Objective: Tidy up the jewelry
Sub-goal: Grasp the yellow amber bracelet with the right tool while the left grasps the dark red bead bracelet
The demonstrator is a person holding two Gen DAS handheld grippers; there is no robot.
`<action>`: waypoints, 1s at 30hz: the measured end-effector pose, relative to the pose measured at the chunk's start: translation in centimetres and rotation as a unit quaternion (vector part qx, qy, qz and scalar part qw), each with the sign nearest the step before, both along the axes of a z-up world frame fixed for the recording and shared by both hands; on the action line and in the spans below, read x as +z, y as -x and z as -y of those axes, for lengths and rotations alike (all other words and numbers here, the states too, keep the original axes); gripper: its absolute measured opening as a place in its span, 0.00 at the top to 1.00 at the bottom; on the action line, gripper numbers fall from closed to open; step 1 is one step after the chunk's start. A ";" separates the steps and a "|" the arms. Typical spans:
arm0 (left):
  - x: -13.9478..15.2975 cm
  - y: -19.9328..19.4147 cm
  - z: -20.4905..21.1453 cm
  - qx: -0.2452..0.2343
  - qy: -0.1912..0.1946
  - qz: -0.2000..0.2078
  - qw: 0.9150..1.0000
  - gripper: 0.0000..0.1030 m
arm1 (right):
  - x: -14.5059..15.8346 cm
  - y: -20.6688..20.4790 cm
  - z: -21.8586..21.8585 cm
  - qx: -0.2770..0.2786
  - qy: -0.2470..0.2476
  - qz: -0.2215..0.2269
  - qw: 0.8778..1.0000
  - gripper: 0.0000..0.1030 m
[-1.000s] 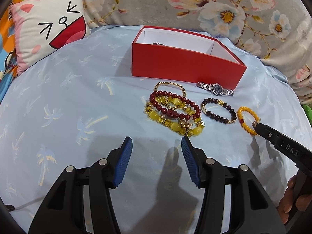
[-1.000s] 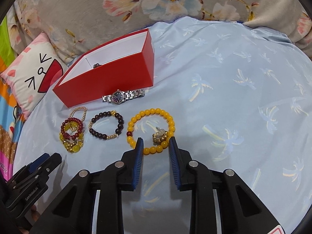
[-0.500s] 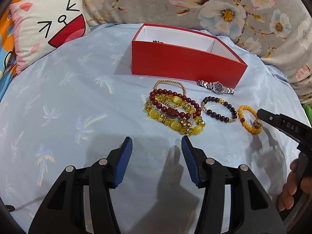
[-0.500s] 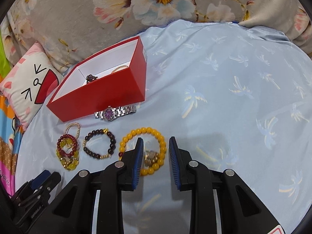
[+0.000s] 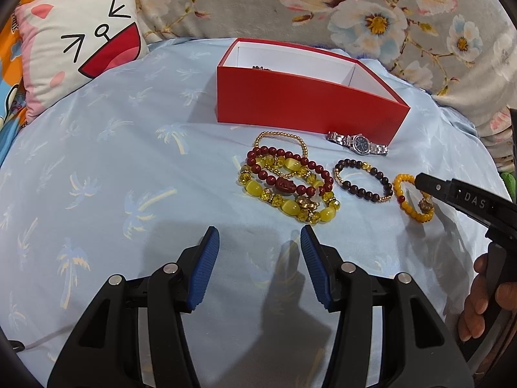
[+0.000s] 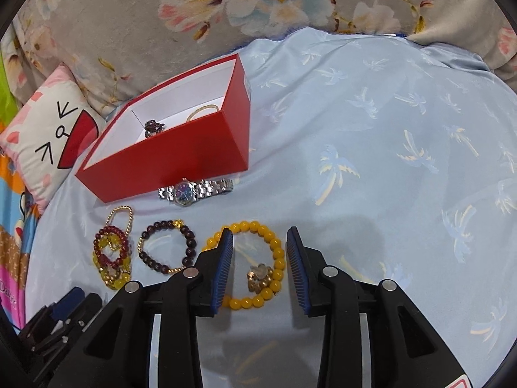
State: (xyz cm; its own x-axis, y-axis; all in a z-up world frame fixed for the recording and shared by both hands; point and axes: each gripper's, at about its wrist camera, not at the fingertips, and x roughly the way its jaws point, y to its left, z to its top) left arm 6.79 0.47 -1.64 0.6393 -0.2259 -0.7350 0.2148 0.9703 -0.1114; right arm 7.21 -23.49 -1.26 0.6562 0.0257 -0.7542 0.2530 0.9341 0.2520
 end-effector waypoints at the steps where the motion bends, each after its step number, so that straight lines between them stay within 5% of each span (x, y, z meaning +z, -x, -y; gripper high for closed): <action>1: 0.0 0.0 0.0 0.000 0.000 0.000 1.000 0.52 | -0.2 0.0 0.0 -0.002 0.003 -0.004 1.000 0.67; 6: 0.0 0.0 0.0 0.000 0.001 0.000 1.000 0.52 | -0.3 -0.3 0.2 -0.006 0.011 -0.006 1.000 0.72; 8: 0.0 0.0 0.0 0.000 0.001 0.000 1.000 0.52 | -0.4 -0.5 -0.3 -0.004 0.027 -0.009 1.000 0.87; 10: 0.0 0.0 0.0 0.000 0.002 0.000 1.000 0.52 | -0.5 -0.5 -0.5 0.002 0.026 -0.009 1.000 0.92; 23: 1.5 -2.0 -1.0 0.008 0.034 -0.003 0.999 0.52 | 4.5 1.1 -2.5 0.053 -0.018 0.065 0.996 0.93; 30: 1.4 -5.9 0.1 -0.005 0.036 -0.016 0.999 0.54 | 4.9 2.2 -4.9 0.085 -0.039 0.065 0.994 0.93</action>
State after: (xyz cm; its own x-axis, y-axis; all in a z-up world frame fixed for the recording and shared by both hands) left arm 12.71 0.40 -0.20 0.6130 -0.2862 -0.7364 0.2201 0.9570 -0.1887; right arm 4.98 -18.57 3.65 0.7287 0.2000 -0.6549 0.0542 0.9366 0.3462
